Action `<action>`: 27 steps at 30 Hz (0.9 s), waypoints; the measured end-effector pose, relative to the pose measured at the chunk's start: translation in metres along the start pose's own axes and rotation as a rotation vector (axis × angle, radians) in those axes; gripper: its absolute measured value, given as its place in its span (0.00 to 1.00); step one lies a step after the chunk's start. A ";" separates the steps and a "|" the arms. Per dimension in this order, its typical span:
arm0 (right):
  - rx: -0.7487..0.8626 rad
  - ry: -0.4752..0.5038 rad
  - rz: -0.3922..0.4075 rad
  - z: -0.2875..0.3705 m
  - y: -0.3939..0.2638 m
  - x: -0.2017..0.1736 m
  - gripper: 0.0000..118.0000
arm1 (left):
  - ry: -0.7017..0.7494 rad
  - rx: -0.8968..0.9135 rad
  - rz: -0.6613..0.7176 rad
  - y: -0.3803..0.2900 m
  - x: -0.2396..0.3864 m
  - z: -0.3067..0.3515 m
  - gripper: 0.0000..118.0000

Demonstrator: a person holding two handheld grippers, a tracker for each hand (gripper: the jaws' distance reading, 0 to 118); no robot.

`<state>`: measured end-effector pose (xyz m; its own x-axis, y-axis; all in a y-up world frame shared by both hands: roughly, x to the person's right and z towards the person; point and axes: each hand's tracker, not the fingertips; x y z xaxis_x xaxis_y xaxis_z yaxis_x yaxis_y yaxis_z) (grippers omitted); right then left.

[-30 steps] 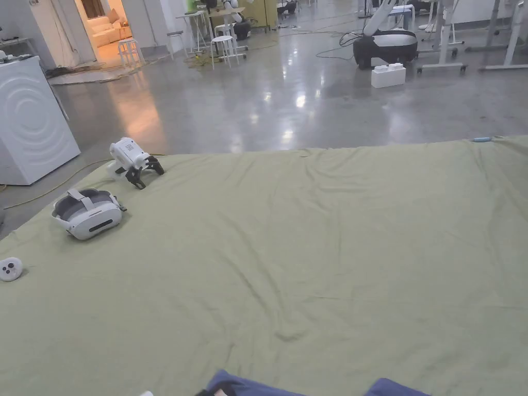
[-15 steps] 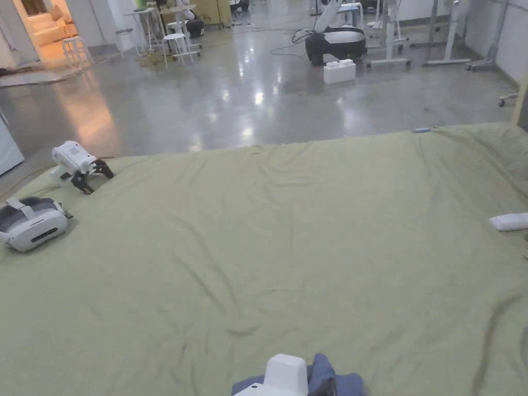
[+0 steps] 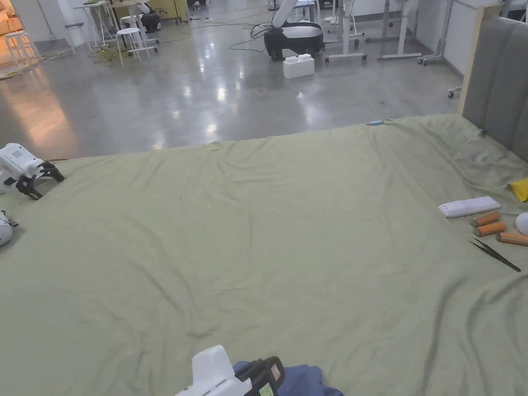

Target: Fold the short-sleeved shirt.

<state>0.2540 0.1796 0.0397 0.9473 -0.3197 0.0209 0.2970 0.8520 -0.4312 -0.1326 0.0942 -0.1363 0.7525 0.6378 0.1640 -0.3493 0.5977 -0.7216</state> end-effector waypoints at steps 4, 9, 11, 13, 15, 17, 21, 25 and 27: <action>-0.018 -0.004 0.000 0.000 -0.001 -0.003 0.00 | -0.051 -0.210 0.038 -0.035 -0.006 -0.044 0.01; -0.070 0.019 0.000 -0.011 -0.011 -0.013 0.00 | 0.037 -0.210 -0.130 -0.057 0.006 -0.052 0.00; -0.123 0.080 0.004 -0.028 -0.016 -0.023 0.00 | 0.031 -0.208 -0.099 -0.050 0.005 -0.051 0.00; -0.188 0.134 0.022 -0.054 -0.022 -0.038 0.00 | 0.011 -0.160 -0.093 -0.039 0.011 -0.030 0.07; -0.280 0.213 0.054 -0.087 -0.030 -0.053 0.00 | -0.054 -0.079 -0.148 -0.025 0.018 0.008 0.41; -0.337 0.278 0.106 -0.121 -0.039 -0.076 0.00 | -0.024 0.027 -0.183 -0.016 0.014 0.052 0.84; -0.480 0.317 0.179 -0.194 -0.054 -0.110 0.00 | 0.012 0.083 -0.066 0.005 -0.027 0.113 0.94; -0.699 0.144 0.264 -0.247 -0.077 -0.114 0.00 | 0.043 0.057 0.119 0.007 -0.084 0.121 0.93; -0.632 0.169 0.206 -0.245 -0.082 -0.106 0.00 | 0.033 0.002 0.203 0.004 -0.105 0.108 0.93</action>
<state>0.0998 0.0422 -0.1485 0.9298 -0.2811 -0.2374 -0.0632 0.5136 -0.8557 -0.2734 0.0817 -0.0836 0.6848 0.7287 -0.0067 -0.4963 0.4596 -0.7365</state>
